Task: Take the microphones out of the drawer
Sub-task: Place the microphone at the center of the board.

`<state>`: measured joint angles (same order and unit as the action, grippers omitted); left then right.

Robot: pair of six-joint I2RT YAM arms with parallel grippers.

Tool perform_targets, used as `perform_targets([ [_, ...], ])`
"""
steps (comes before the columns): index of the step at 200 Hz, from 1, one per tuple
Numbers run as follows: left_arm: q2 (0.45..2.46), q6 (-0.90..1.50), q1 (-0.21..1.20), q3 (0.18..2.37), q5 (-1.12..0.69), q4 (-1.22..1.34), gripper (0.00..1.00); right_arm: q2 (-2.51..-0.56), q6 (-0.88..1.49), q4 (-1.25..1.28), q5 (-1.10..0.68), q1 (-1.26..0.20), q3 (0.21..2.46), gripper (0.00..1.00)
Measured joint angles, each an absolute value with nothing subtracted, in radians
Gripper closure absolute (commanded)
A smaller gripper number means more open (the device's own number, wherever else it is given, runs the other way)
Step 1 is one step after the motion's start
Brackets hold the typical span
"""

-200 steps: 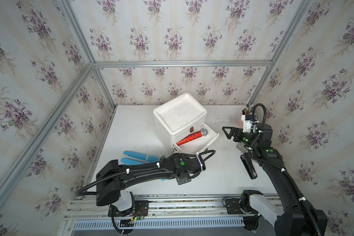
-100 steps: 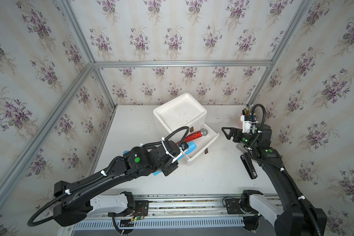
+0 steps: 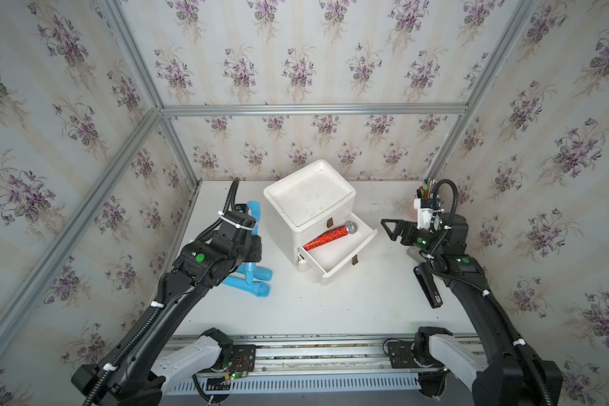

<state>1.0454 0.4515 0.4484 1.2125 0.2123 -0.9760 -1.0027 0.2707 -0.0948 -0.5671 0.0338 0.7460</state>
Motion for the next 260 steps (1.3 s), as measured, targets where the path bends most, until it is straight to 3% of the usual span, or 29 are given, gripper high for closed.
perform_targets([
  [24,1.047,0.574,0.384,1.136,0.157,-0.942,0.89,-0.999,0.271,-0.095,-0.569,0.034,0.745,0.04],
  [60,1.003,0.757,0.306,0.989,0.13,-0.917,0.88,-0.994,0.271,-0.094,-0.57,0.034,0.739,0.05],
  [109,0.884,1.025,0.288,0.744,0.141,-0.913,0.93,-0.994,0.271,-0.093,-0.574,0.034,0.735,0.05],
  [148,0.809,1.201,0.288,0.622,0.167,-0.916,0.91,-0.995,0.27,-0.093,-0.577,0.034,0.735,0.04],
  [170,0.82,1.258,0.288,0.59,0.171,-0.912,0.87,-0.995,0.27,-0.093,-0.577,0.034,0.735,0.05],
  [223,0.86,1.386,0.288,0.494,0.14,-0.896,0.87,-0.996,0.27,-0.093,-0.577,0.034,0.736,0.04],
  [238,0.826,1.417,0.288,0.469,0.139,-0.884,0.83,-0.996,0.27,-0.093,-0.577,0.035,0.736,0.04],
  [260,0.808,1.45,0.288,0.447,0.141,-0.866,0.67,-0.997,0.27,-0.093,-0.577,0.035,0.736,0.05],
])
